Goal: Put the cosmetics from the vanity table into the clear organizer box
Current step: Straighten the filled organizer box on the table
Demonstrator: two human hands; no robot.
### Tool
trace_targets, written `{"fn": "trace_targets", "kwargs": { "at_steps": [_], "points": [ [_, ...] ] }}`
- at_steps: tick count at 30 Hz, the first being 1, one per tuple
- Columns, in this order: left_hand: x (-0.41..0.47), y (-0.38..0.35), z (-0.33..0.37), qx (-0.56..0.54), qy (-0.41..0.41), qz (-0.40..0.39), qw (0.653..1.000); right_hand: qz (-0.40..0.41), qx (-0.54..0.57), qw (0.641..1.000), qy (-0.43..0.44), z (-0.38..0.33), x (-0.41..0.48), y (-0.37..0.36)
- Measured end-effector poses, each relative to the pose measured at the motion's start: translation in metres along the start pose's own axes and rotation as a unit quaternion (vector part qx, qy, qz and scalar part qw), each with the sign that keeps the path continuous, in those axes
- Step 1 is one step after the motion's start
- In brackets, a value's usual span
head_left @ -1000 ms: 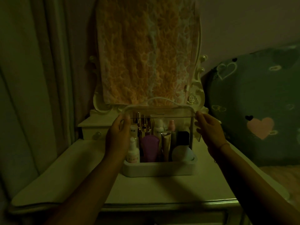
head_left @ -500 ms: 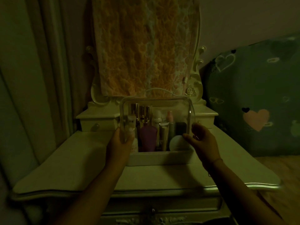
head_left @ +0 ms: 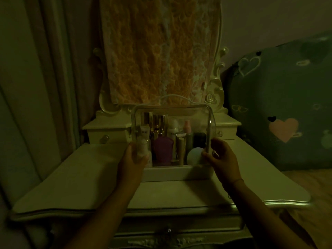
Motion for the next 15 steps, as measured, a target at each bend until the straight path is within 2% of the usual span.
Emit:
{"fn": "trace_targets", "kwargs": {
  "at_steps": [4,8,15],
  "points": [
    [-0.002,0.000,-0.008,0.004,0.003,-0.020,1.000,-0.025,-0.020,0.999,-0.027,0.009,-0.002,-0.003],
    [-0.007,-0.001,-0.020,0.024,0.001,-0.043,0.999,-0.074,-0.126,0.986,-0.086,0.026,-0.002,-0.003],
    [-0.001,0.001,-0.036,0.034,0.017,-0.054,0.998,-0.103,-0.186,0.973,-0.093,0.023,0.001,0.001]
  ]
}}
Point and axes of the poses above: each hand's wrist, its own x-axis towards the middle knuckle, its own y-axis out of the back of the hand, z = x × y, the point moved 6 cm from there along x, towards the middle knuckle, and after that the axes turned 2 degrees about -y, right-handed, at the moved point
